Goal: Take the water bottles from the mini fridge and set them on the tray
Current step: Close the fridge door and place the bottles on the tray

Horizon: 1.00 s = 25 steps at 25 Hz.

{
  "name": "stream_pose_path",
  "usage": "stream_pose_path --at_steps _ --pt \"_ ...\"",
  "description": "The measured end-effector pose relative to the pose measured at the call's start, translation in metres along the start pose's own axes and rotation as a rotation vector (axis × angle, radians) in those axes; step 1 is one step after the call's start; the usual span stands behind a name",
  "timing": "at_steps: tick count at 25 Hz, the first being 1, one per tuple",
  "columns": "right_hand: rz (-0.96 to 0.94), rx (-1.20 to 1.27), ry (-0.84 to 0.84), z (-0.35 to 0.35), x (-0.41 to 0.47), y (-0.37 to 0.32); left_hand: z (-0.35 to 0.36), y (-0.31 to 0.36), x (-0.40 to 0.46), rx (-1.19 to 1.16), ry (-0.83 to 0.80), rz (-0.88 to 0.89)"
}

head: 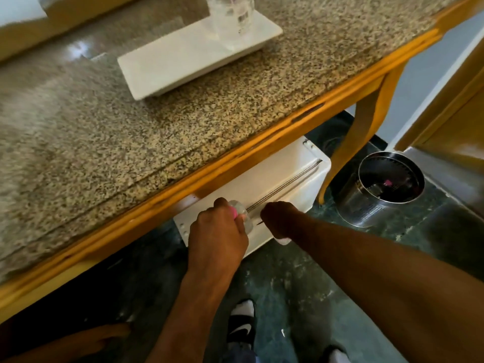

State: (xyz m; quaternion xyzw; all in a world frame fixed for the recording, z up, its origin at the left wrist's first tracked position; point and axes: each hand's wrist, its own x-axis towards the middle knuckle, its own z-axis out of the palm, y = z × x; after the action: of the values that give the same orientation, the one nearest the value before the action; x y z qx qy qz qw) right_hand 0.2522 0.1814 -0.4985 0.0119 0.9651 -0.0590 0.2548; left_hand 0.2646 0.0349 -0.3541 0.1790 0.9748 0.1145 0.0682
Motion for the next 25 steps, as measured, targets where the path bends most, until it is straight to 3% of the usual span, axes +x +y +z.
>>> stream_pose_path --at_steps 4,11,15,20,25 --pt "-0.044 0.059 -0.019 -0.035 -0.055 0.001 -0.013 0.003 -0.006 0.029 -0.084 -0.017" --pt "-0.115 -0.008 0.155 -0.271 -0.222 -0.001 -0.187 0.061 -0.031 0.007 -0.088 0.045" --pt "-0.12 -0.035 0.304 -0.412 -0.276 -0.018 -0.31 0.088 -0.021 -0.026 0.057 0.048" --pt "-0.166 -0.083 0.484 -0.532 -0.267 -0.036 -0.424 0.091 0.039 -0.043 0.191 0.063" --pt "-0.142 -0.172 0.458 -0.564 -0.196 -0.052 -0.438 0.064 0.116 -0.023 0.15 0.094"
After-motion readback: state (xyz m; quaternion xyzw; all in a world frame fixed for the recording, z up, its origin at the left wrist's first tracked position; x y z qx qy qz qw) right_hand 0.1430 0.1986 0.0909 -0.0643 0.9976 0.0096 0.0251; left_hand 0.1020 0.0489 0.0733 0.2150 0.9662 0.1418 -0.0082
